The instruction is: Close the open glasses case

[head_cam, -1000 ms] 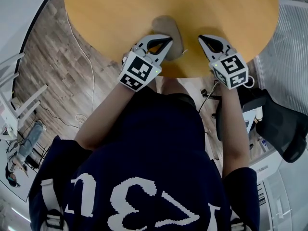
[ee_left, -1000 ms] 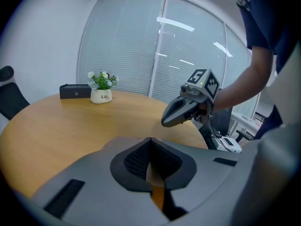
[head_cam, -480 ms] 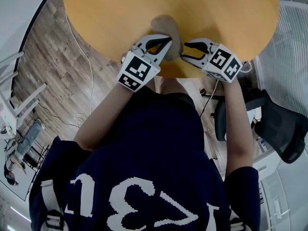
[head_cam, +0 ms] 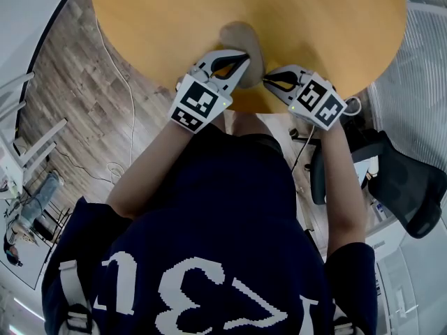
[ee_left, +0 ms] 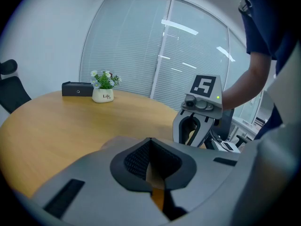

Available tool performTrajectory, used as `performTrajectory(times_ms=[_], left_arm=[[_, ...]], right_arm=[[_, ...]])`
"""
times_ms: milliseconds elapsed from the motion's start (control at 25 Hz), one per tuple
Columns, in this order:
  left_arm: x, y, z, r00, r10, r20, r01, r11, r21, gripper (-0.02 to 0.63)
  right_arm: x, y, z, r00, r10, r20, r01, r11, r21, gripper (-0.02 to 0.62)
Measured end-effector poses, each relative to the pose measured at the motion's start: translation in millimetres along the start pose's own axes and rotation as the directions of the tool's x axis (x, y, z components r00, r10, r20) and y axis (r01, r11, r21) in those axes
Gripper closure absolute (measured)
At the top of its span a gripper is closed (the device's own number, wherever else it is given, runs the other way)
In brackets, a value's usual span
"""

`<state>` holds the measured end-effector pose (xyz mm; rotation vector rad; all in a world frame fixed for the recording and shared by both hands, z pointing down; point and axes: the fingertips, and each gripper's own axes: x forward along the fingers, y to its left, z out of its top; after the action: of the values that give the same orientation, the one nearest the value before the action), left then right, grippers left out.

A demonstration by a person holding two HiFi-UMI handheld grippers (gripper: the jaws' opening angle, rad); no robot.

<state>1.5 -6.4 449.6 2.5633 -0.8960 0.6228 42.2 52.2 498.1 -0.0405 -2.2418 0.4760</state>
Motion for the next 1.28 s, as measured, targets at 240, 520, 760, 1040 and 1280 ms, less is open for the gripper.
performTrajectory(times_ms=[240, 520, 760, 1040, 1280], left_arm=[[-1, 1, 1, 1.0, 0.005, 0.009, -0.005, 1.0, -0.027, 0.592], [0, 0, 0, 1.0, 0.011, 0.007, -0.011, 0.999, -0.03, 0.592], [-3, -2, -1, 0.999, -0.001, -0.044, 0.0, 1.0, -0.021, 0.592], [-6, -14, 0, 0.999, -0.031, -0.027, 0.027, 0.992, -0.126, 0.592], [1, -19, -4, 1.0, -0.004, 0.012, 0.005, 0.998, -0.064, 0.592]], right_arm=[[1, 1, 2, 0.992, -0.122, 0.032, 0.122, 0.992, 0.014, 0.53], [8, 1, -10, 0.982, -0.186, 0.025, 0.183, 0.979, 0.095, 0.469], [7, 5, -11, 0.985, -0.172, 0.021, 0.169, 0.979, 0.114, 0.571], [20, 29, 7, 0.977, -0.084, 0.195, 0.029, 0.962, 0.27, 0.571], [7, 10, -3, 0.942, -0.233, 0.241, 0.145, 0.931, 0.334, 0.574]])
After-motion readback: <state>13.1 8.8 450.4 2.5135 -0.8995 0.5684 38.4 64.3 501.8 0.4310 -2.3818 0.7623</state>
